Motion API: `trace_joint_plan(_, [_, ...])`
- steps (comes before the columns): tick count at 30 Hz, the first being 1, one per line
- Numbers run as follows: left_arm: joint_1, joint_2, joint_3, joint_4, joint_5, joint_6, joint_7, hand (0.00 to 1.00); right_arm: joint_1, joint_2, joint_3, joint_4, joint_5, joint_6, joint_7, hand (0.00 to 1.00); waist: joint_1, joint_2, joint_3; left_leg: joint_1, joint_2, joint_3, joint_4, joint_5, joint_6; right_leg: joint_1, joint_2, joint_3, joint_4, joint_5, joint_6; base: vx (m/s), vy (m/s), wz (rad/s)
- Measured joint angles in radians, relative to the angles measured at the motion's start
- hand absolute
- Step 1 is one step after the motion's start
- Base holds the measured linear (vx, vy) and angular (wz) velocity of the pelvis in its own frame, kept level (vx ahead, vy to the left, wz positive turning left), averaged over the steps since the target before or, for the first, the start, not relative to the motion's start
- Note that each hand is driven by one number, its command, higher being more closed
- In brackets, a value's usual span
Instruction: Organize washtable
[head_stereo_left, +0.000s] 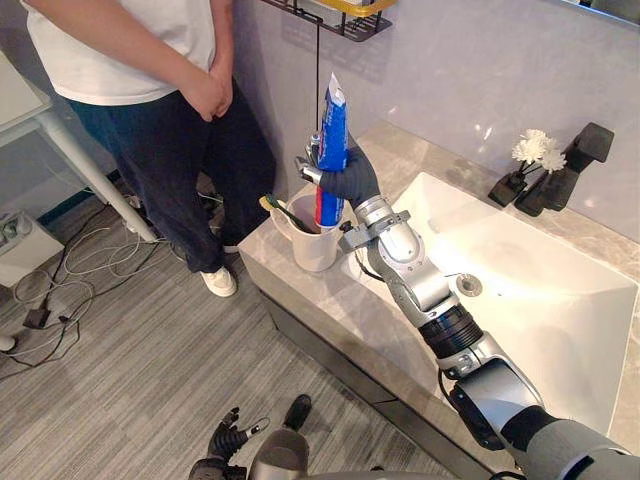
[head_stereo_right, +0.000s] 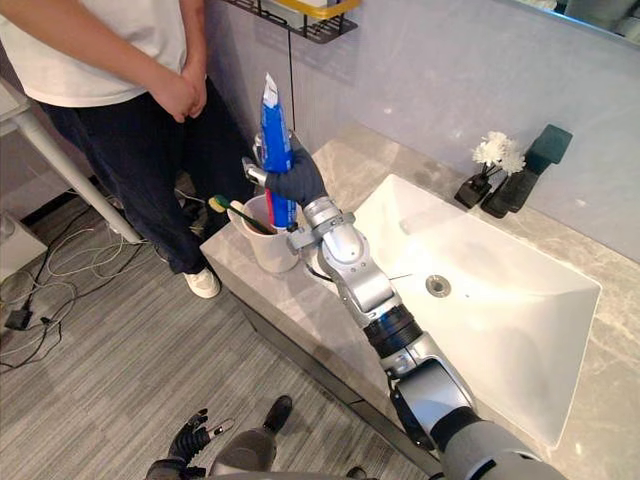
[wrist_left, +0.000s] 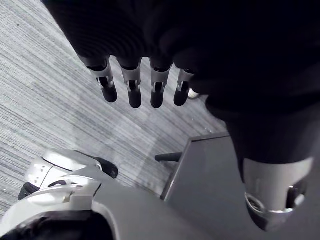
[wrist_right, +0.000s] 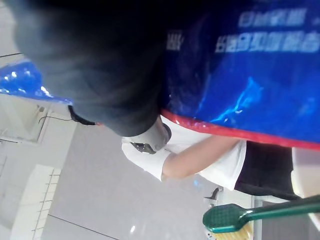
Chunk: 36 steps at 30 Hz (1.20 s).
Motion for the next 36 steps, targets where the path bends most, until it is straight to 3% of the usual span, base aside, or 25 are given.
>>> trace_joint_plan(5, [0.000, 0.000, 0.000, 0.002, -0.001, 0.000, 0.000, 0.00, 0.007, 0.000, 0.028, 0.006, 0.000, 0.005, 0.002, 1.00, 0.000, 0.000, 0.000, -0.002, 0.001, 0.002, 0.000, 0.000, 0.000, -0.006, 0.000, 0.005, 0.004, 0.000, -0.001, 0.00, -0.002, -0.01])
trace_joint_plan(6, [0.000, 0.000, 0.000, 0.002, -0.002, 0.000, 0.000, 0.00, 0.007, 0.000, 0.028, 0.006, 0.000, 0.005, 0.002, 0.00, 0.001, 0.000, 0.000, -0.002, 0.001, 0.002, 0.000, 0.000, 0.000, -0.006, 0.000, 0.005, 0.005, -0.001, -0.001, 0.00, 0.000, 0.00])
trace_joint_plan(36, [0.000, 0.009, 0.000, 0.010, -0.009, 0.001, 0.000, 0.00, 0.057, 0.003, 0.023, -0.010, -0.009, 0.017, 0.011, 0.00, -0.002, -0.017, 0.006, 0.017, 0.000, 0.006, 0.000, 0.000, 0.002, 0.005, -0.010, 0.012, 0.016, -0.003, 0.000, 0.00, 0.000, 0.00])
